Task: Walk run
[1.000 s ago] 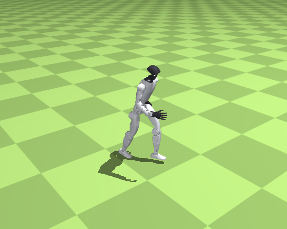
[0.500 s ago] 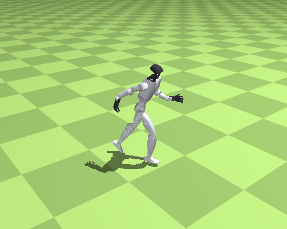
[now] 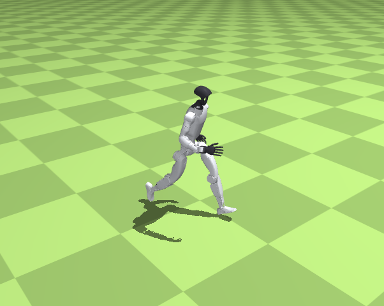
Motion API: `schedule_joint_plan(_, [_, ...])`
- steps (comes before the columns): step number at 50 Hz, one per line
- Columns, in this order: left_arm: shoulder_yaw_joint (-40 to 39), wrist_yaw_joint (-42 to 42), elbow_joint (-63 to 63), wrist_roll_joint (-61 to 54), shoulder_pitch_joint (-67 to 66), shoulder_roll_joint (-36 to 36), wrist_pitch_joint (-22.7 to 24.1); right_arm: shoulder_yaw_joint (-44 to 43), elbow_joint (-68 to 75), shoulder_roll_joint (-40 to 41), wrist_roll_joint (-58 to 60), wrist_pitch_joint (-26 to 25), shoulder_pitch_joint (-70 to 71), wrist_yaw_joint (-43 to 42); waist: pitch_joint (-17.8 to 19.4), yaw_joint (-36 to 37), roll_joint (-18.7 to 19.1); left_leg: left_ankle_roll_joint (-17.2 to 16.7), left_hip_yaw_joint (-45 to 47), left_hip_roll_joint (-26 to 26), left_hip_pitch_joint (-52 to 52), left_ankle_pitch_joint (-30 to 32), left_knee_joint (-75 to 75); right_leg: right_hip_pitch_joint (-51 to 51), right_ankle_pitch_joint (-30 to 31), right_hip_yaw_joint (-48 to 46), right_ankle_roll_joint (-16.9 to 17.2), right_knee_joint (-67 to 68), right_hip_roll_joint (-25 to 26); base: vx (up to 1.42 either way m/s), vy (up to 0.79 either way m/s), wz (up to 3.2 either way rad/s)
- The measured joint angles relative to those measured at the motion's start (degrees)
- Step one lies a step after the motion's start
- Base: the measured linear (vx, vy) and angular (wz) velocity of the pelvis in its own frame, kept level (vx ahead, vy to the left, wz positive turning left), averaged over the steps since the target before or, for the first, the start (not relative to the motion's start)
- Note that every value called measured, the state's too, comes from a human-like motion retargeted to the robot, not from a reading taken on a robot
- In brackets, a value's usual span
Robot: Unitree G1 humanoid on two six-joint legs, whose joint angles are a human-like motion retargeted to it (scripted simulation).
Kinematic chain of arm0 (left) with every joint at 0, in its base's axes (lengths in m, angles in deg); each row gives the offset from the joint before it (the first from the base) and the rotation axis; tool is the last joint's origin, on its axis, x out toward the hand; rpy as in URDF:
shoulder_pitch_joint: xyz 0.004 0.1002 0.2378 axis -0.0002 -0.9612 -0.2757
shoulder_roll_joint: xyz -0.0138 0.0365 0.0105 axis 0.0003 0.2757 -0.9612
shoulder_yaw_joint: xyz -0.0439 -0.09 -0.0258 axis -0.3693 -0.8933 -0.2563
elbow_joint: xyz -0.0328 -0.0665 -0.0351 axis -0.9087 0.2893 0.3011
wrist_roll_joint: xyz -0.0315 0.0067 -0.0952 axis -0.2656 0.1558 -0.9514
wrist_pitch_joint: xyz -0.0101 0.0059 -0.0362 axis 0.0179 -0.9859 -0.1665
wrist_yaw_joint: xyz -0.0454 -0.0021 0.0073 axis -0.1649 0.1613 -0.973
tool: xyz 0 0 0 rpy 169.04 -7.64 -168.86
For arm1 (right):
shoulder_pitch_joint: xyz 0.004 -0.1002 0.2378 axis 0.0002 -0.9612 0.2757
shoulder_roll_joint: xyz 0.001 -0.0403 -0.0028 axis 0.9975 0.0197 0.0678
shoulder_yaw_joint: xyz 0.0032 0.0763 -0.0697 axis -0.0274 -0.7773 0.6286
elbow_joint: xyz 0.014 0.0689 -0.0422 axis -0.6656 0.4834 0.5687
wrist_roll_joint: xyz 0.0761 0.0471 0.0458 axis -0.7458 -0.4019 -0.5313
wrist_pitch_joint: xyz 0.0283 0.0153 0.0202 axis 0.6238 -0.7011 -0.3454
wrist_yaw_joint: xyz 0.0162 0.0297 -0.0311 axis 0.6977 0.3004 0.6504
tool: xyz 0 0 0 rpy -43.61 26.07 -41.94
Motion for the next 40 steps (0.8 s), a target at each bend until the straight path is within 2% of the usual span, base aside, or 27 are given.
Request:
schedule_joint_plan(2, [2.4,0.6,-5.8,-1.6,7.0,1.1,-3.0,1.8,4.6,4.1,3.3,-0.3,-3.5,-6.3,3.1,-3.5,2.7,-0.6,-0.3,1.8,6.0,-1.1,-0.5,1.1,0.0,-2.6,0.1,9.4,6.4,2.74,-0.34,1.22])
schedule_joint_plan(3, [3.4,1.0,-8.9,-1.9,10.9,1.9,-3.8,3.0,8.3,6.6,3.9,-0.3,-5.1,-7.5,4.4,-6.1,5.8,-0.2,-2.2,3.5,9.5,3.5,0.6,1.7,0.0,-5.8,-1.0,12.0,11.1,2.96,-0.34,2.14])
schedule_joint_plan(4, [4.6,2.1,-12.2,-2.5,14.4,2.9,-4.1,3.7,12.9,9.1,4.9,0.3,-7.1,-6.2,5.1,-10.8,6.9,4.7,-4.0,2.1,10.7,5.0,6.0,-0.4,-2.2,-10.5,-2.6,17.3,13.7,2.64,-0.37,2.97])
schedule_joint_plan(5, [5.8,3.7,-15.6,-3.0,17.8,3.8,-4.2,4.2,17.9,11.7,6.1,1.0,-9.4,-3.8,5.4,-16.3,7.1,11.8,-5.6,-0.9,10.7,4.9,13.5,-3.9,-5.5,-16.0,-4.5,23.9,15.2,2.68,-0.45,2.97])
schedule_joint_plan(7, [8.4,9.7,-20.5,-2.9,25.8,6.3,-2.5,4.1,34.0,16.0,7.6,0.5,-16.8,1.9,2.1,-22.5,4.3,11.4,-10.5,-4.9,12.1,-4.3,23.4,-15.3,-16.5,-19.1,-7.8,40.5,11.3,3.28,-0.65,2.29])
schedule_joint_plan(8, [6.9,9.9,-22.3,-3.2,32.0,7.2,-1.5,4.2,42.4,17.5,6.7,0.8,-19.9,4.2,0.5,-26.1,4.8,12.0,-11.3,-6.3,14.2,-8.6,25.6,-22.5,-21.7,-18.6,-7.1,46.2,9.3,3.38,-0.85,1.91])
schedule_joint_plan(10, [6.6,3.8,-25.4,-7.8,40.6,6.3,-1.9,0.4,54.4,17.0,0.7,2.1,-27.3,15.0,-5.7,-27.0,4.8,13.8,-11.5,-10.6,21.4,-12.8,22.3,-34.5,-29.2,-18.6,-9.0,46.1,4.5,2.98,-0.92,1.63])
schedule_joint_plan(12, [13.7,5.1,-32.2,-14.2,42.8,7.6,-2.4,-4.9,57.5,15.2,-1.7,1.4,-34.7,21.8,-8.9,-32.0,4.6,13.3,-15.0,-14.6,31.9,-6.5,13.9,-43.2,-33.3,-18.8,-9.9,38.7,-1.8,2.55,-1.11,1.80])
schedule_joint_plan(13, [15.2,5.5,-36.3,-17.1,42.0,10.0,-2.7,-8.1,57.5,14.6,-1.3,1.7,-37.4,22.2,-9.4,-34.2,5.5,11.1,-16.2,-14.6,37.0,0.3,10.0,-46.4,-34.0,-18.3,-9.5,33.2,-3.7,2.78,-1.40,1.58])
schedule_joint_plan(15, [19.0,5.8,-43.6,-20.0,38.5,14.0,-4.2,-15.2,56.9,13.2,-2.5,4.0,-42.1,20.9,-9.8,-39.5,8.6,6.7,-16.5,-10.5,47.1,21.1,2.2,-50.0,-34.6,-20.5,-8.1,20.6,-6.7,2.60,-1.24,1.55])
schedule_joint_plan(17, [21.2,3.9,-47.2,-20.4,34.6,15.9,-7.2,-19.8,53.9,12.5,-7.8,8.8,-45.8,18.0,-8.4,-43.4,12.5,-1.5,-12.7,-2.8,52.1,37.2,5.7,-49.6,-36.5,-22.4,-5.0,7.0,-6.6,2.28,-1.00,0.86])
schedule_joint_plan(18, [21.2,1.7,-48.7,-21.0,32.6,16.2,-8.9,-21.3,52.1,12.1,-10.5,11.3,-46.5,16.1,-6.7,-44.3,14.0,-4.2,-8.9,1.1,52.7,37.2,14.2,-49.2,-38.3,-21.3,-4.5,1.5,-4.4,2.23,-1.07,0.03])
schedule_joint_plan(19, [20.9,-0.3,-49.9,-21.9,30.7,16.1,-10.0,-21.9,50.1,11.7,-12.1,12.8,-46.3,14.1,-5.6,-45.2,14.6,-3.5,-7.4,2.6,53.6,37.2,19.0,-48.4,-40.1,-19.2,-4.2,-4.4,-3.3,2.32,-1.24,-0.24])
schedule_joint_plan(20, [20.5,-2.3,-50.9,-22.9,28.8,15.7,-10.9,-22.0,48.1,11.5,-13.2,13.7,-45.7,12.1,-4.9,-46.2,14.9,-1.1,-7.1,2.9,54.6,37.2,21.9,-47.3,-41.7,-16.7,-3.9,-10.6,-2.7,2.24,-1.29,-0.31])
schedule_joint_plan(21, [20.4,-3.4,-50.8,-23.3,26.9,14.9,-11.3,-20.8,45.0,11.5,-12.7,13.7,-44.1,10.3,-4.3,-46.5,14.7,0.9,-6.3,2.4,55.4,37.2,24.6,-46.0,-44.0,-16.0,-5.6,-14.1,-3.3,2.15,-1.24,-0.32])
schedule_joint_plan(23, [20.5,-5.0,-49.0,-23.4,23.4,12.8,-11.5,-18.5,39.0,12.0,-10.0,12.9,-39.8,7.2,-3.1,-47.5,13.4,3.1,-6.4,0.6,57.6,37.2,29.0,-42.7,-46.9,-19.0,-7.5,-16.5,-6.3,2.19,-1.27,0.07])
schedule_joint_plan(24, [20.2,-6.0,-47.1,-23.3,22.0,11.4,-11.5,-17.4,36.1,12.2,-8.2,12.0,-36.6,5.7,-3.2,-48.6,10.6,4.3,-7.7,-3.2,59.4,37.2,29.6,-41.0,-39.5,-18.2,-7.1,-15.5,-9.7,2.12,-1.23,0.69])
schedule_joint_plan(25, [19.7,-7.1,-44.8,-23.3,20.7,9.8,-11.4,-16.3,33.2,12.3,-6.4,11.1,-33.0,4.2,-3.7,-49.8,6.9,5.7,-9.4,-8.4,61.4,37.2,29.5,-39.2,-27.8,-15.8,-6.4,-14.0,-13.9,2.17,-1.49,-0.72])
schedule_joint_plan(26, [16.7,-9.9,-41.2,-22.0,17.8,8.1,-10.8,-13.1,30.8,12.6,-5.5,10.7,-30.3,3.1,-5.2,-46.4,5.7,6.7,-5.5,-11.1,59.4,33.9,33.6,-40.7,-29.6,-13.0,-14.7,-5.4,-10.6,2.46,-1.77,-1.97])
schedule_joint_plan(27, [14.1,-12.6,-36.4,-20.0,14.4,6.5,-9.6,-9.6,28.7,13.4,-4.7,10.2,-27.7,1.2,-6.7,-43.4,5.2,8.3,-2.3,-11.8,57.0,29.3,39.0,-41.4,-32.4,-10.7,-19.7,2.7,-8.1,2.92,-1.97,-2.61])
schedule_joint_plan(28, [12.3,-15.5,-29.5,-16.6,10.1,5.1,-7.3,-5.7,27.5,15.4,-4.3,9.3,-25.1,-2.1,-8.5,-41.3,5.9,11.2,-0.3,-8.2,53.6,22.2,47.0,-40.6,-37.6,-9.3,-18.1,9.5,-7.2,3.02,-1.72,-1.66])
schedule_joint_plan(30, [12.8,-18.0,-16.0,-12.8,5.3,5.0,-4.5,-9.7,26.7,19.8,-5.8,8.1,-17.9,1.3,-13.1,-32.8,7.4,14.8,-0.7,-3.1,40.3,9.2,58.6,-35.9,-45.5,-10.2,-18.2,12.9,-2.0,2.78,-1.39,-1.39])
schedule_joint_plan(32, [12.3,-20.7,-12.3,-16.0,1.8,4.5,-5.1,-2.2,22.7,20.4,-9.5,8.9,-10.9,2.1,-15.7,-25.9,5.6,14.8,2.5,-4.5,30.2,4.5,54.4,-28.2,-44.9,-6.4,-20.2,6.7,2.9,2.26,-0.77,-1.98])
schedule_joint_plan(33, [11.7,-21.6,-12.2,-16.8,-0.1,4.7,-5.6,0.4,20.1,19.5,-10.9,9.4,-9.4,2.9,-16.0,-24.3,5.7,14.8,1.8,-5.3,26.2,3.3,49.5,-24.4,-42.2,-6.8,-19.5,3.9,4.1,2.38,-0.51,-0.87])
schedule_joint_plan(35, [10.2,-22.0,-14.1,-17.0,-2.1,5.1,-5.7,4.7,13.6,16.2,-12.1,9.0,-7.4,4.5,-14.5,-22.2,5.2,13.5,-0.8,-8.0,20.0,2.1,35.8,-15.9,-29.6,-8.7,-15.4,-4.0,5.0,2.00,-0.45,-0.18])
schedule_joint_plan(38, [8.0,-19.8,-18.3,-17.8,-3.0,7.1,-6.2,8.8,5.7,11.1,-10.4,6.0,-5.7,6.2,-11.2,-13.7,2.7,7.7,-4.1,-10.0,17.3,4.5,9.7,-4.4,-5.3,-9.7,-3.3,-10.9,5.4,2.06,-0.71,-1.38])
schedule_joint_plan(40, [8.2,-18.4,-21.8,-20.0,-2.6,8.6,-7.1,9.5,-0.6,8.2,-9.1,3.4,-5.5,8.0,-7.8,-8.3,1.8,3.4,-6.6,-10.8,19.2,4.7,-5.4,1.7,0.0,-10.8,1.8,-8.8,4.6,2.15,-0.69,-1.26])
